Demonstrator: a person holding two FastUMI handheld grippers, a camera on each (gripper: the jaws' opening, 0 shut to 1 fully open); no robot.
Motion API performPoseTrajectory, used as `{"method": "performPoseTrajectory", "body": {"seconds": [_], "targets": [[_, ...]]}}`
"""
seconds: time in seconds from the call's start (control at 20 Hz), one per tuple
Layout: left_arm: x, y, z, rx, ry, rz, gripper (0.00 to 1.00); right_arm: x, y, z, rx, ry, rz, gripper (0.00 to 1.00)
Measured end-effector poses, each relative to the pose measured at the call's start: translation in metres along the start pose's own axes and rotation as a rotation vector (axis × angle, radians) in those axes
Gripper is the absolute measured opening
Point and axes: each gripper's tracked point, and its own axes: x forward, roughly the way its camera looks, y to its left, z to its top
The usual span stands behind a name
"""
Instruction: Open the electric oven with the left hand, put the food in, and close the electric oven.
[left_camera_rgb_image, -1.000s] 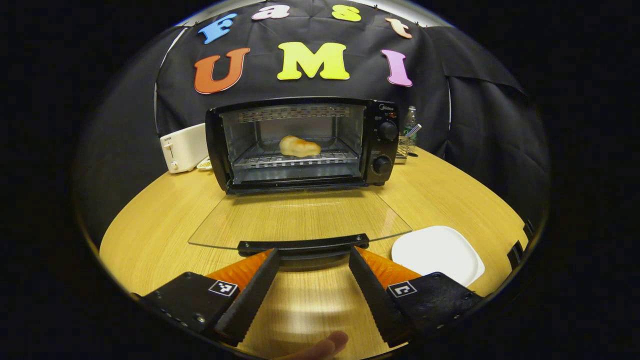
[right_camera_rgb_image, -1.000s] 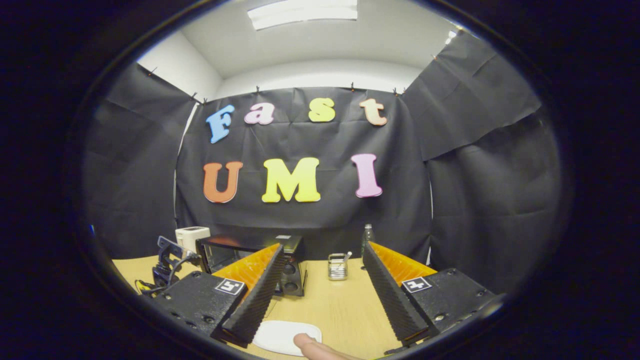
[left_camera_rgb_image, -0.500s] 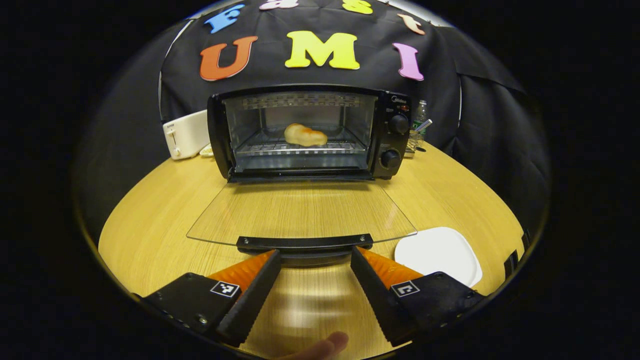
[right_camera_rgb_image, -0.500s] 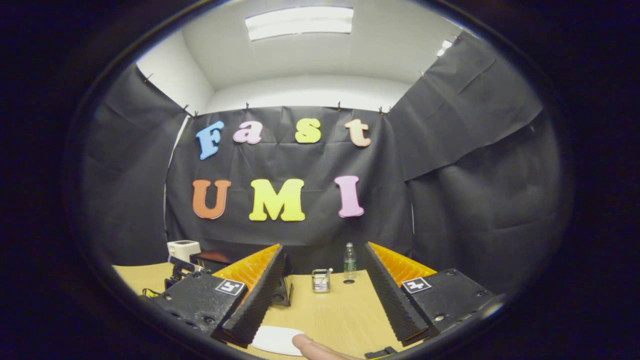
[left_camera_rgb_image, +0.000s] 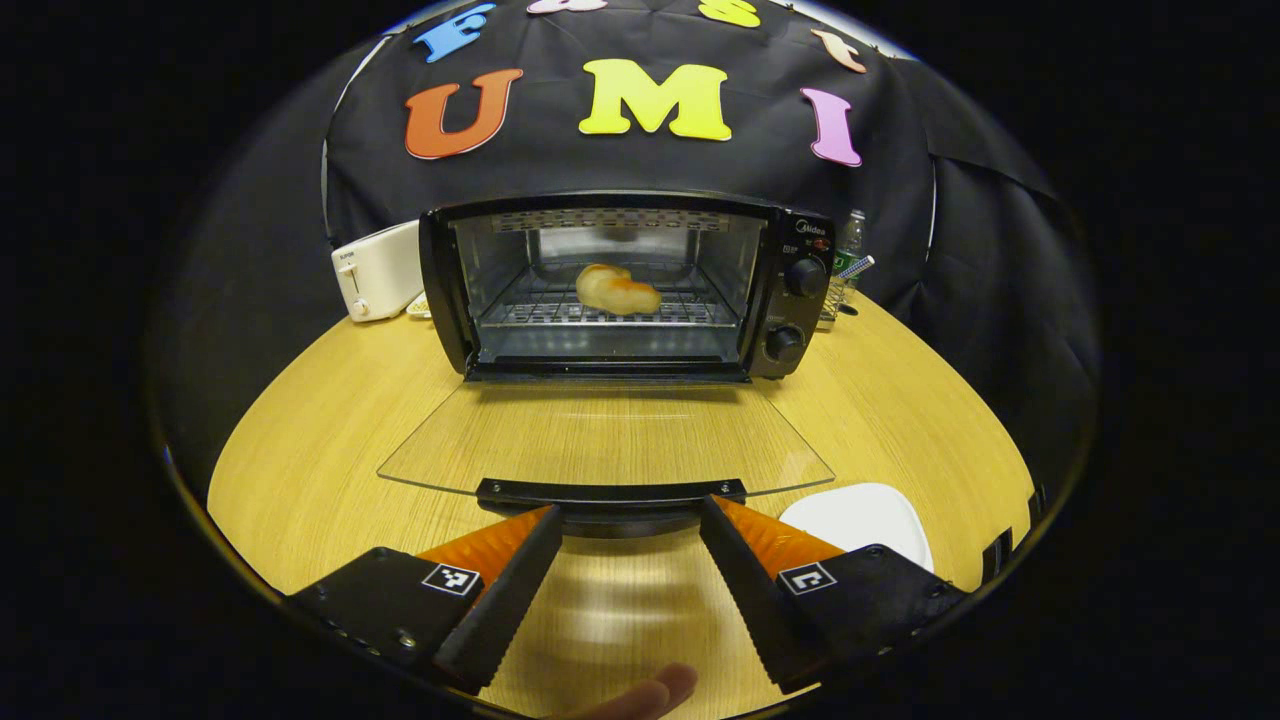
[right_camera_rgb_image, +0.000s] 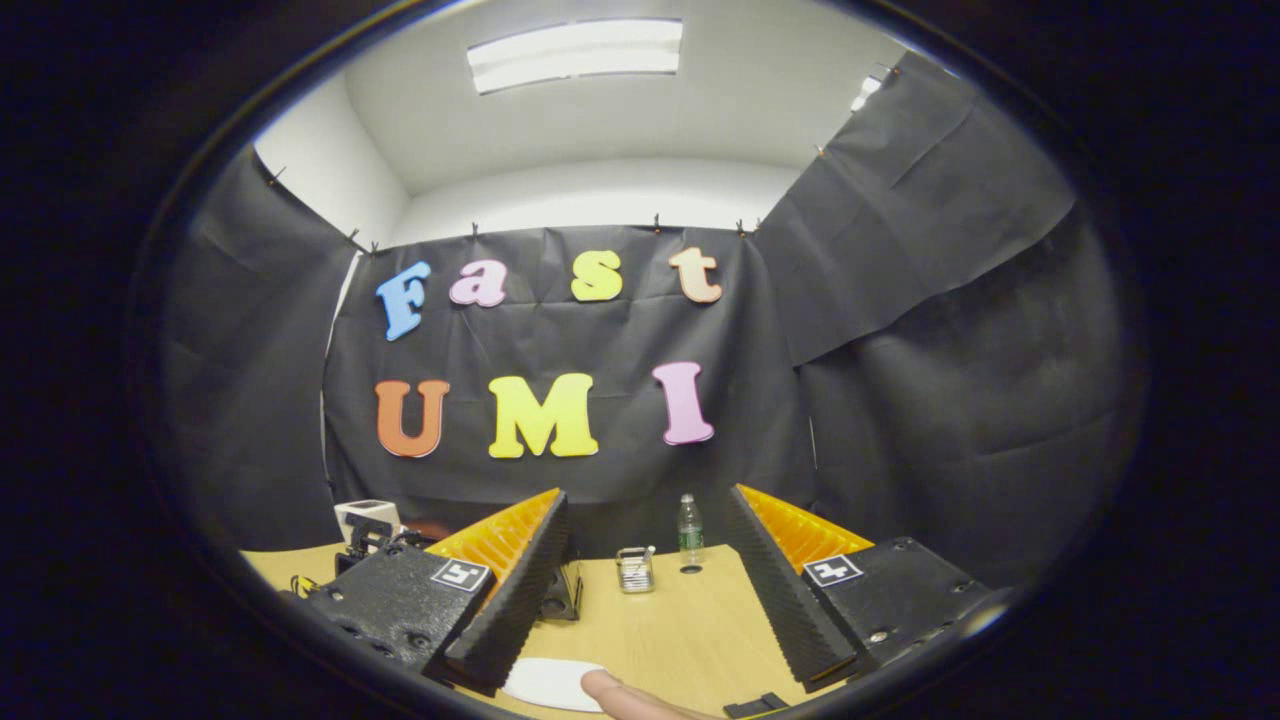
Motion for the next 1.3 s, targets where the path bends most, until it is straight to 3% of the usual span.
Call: {"method": "performPoseTrajectory", "body": {"seconds": [0.15,0.6,1.0,1.3], "targets": [[-0.006,0.007,0.022,0.043,-0.060,0.036,0.94,0.001,0.000,0.003,0.001,0.002,0.009,1.00],[-0.011,0.012,0.088,0.035,-0.101,0.029,0.95,0.005,0.003,-0.003,-0.001,0.033,0.014,0.98],[0.003,0.019,0.152,0.017,-0.136,0.008,0.97,0.004,-0.012,0.004,0.005,0.048,-0.030,1.00],[-0.056,0.042,0.190,-0.030,-0.272,-0.002,0.93,0.004,-0.008,0.006,-0.011,0.078,-0.047,0.95]]}}
